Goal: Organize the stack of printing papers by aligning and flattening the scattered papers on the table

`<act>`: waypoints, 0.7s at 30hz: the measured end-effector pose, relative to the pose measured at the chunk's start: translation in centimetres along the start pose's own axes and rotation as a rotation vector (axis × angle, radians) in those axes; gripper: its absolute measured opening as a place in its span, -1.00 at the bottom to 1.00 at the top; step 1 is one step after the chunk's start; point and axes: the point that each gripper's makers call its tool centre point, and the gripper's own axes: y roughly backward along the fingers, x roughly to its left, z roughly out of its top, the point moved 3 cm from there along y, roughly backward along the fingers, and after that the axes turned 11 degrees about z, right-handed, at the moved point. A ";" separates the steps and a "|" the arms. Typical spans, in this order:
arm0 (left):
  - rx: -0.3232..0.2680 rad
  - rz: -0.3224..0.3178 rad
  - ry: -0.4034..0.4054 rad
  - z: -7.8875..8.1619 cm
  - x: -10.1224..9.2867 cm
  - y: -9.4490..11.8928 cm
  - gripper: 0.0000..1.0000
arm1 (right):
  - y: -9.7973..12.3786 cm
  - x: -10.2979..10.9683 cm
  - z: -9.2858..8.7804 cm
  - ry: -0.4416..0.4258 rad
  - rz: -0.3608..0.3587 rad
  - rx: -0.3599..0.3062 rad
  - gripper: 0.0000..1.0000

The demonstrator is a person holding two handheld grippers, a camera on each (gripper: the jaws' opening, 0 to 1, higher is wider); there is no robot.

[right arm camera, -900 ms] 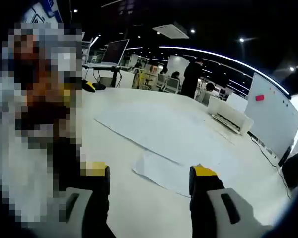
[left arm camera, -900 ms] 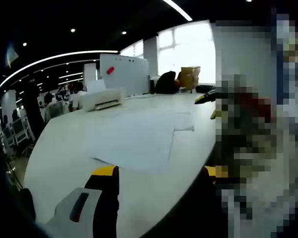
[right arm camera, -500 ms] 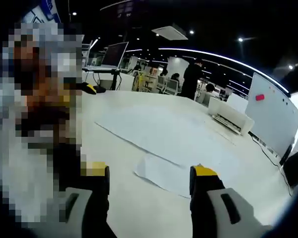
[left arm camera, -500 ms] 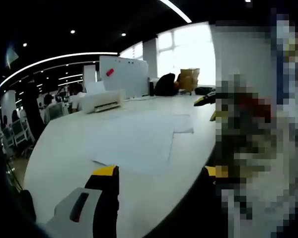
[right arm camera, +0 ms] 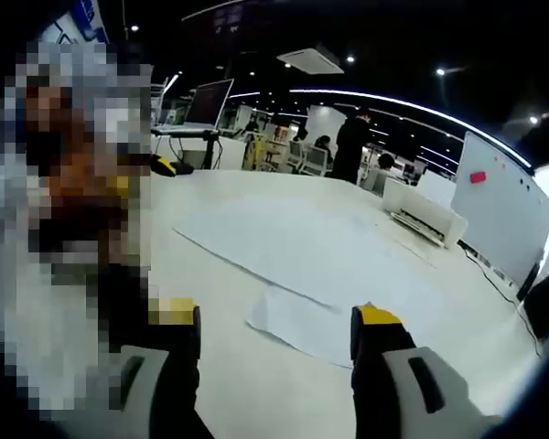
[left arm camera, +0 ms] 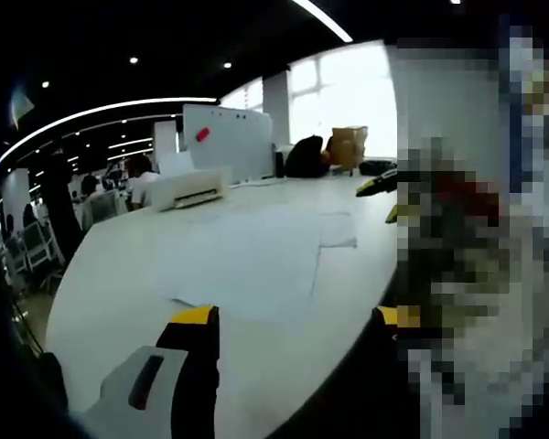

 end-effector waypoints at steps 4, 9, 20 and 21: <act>0.001 0.005 -0.008 0.3 0.3 -0.1 0.41 | -0.1 -0.2 0.4 -0.002 -0.009 -0.009 0.24; -0.015 -0.001 -0.010 0.8 0.3 -0.2 0.41 | -0.2 -1.1 0.9 -0.018 -0.036 -0.022 0.24; -0.046 -0.025 -0.043 2.7 -0.4 -0.6 0.40 | -4.7 -4.5 4.7 -0.087 -0.117 -0.108 0.25; -0.046 -0.026 -0.049 2.7 -0.4 -0.4 0.40 | -5.3 -4.9 4.5 -0.087 -0.115 -0.095 0.25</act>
